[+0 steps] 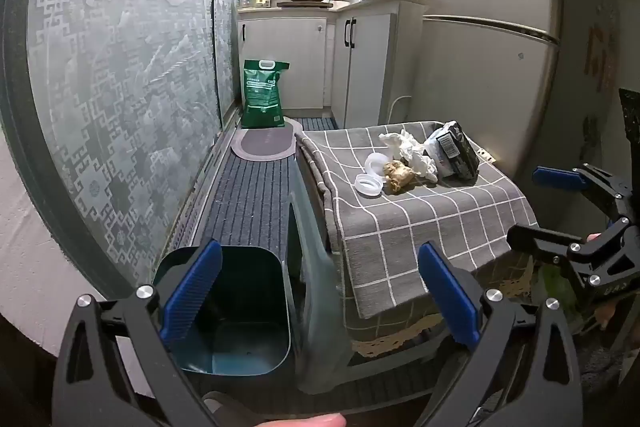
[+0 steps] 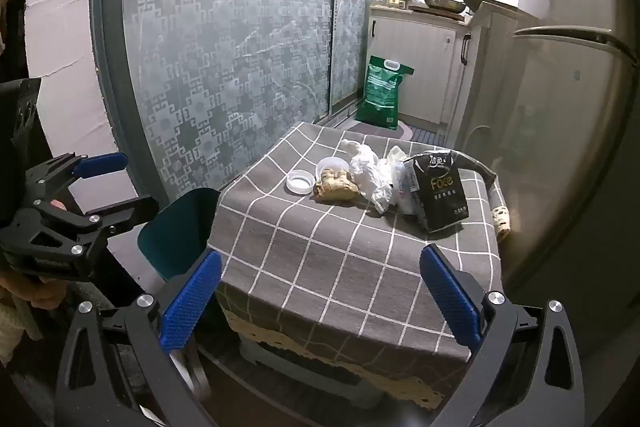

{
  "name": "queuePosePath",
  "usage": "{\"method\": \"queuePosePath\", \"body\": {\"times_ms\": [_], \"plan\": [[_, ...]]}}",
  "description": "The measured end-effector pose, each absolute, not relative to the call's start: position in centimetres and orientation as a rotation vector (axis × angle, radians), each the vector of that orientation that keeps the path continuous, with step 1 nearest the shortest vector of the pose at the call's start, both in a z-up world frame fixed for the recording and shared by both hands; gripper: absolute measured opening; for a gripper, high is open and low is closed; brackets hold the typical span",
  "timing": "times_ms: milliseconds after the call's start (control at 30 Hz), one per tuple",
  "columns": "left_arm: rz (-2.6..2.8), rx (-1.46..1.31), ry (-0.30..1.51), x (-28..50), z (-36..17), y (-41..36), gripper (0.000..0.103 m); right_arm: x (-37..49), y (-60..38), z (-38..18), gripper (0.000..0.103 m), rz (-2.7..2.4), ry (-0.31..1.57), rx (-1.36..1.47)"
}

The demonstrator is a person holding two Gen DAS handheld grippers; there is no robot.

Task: Collect trash

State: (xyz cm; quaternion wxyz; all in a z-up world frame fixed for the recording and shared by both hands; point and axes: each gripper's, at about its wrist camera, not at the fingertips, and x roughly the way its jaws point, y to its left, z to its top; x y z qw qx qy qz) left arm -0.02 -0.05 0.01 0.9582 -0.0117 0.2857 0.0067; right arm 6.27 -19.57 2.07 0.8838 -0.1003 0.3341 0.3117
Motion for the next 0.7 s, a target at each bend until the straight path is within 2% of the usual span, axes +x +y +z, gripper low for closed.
{"method": "queuePosePath", "body": {"times_ms": [700], "plan": [[0.007,-0.038,0.584,-0.07,-0.02,-0.27,0.100,6.24,-19.69,1.99,0.100,0.645,0.682,-0.210]]}}
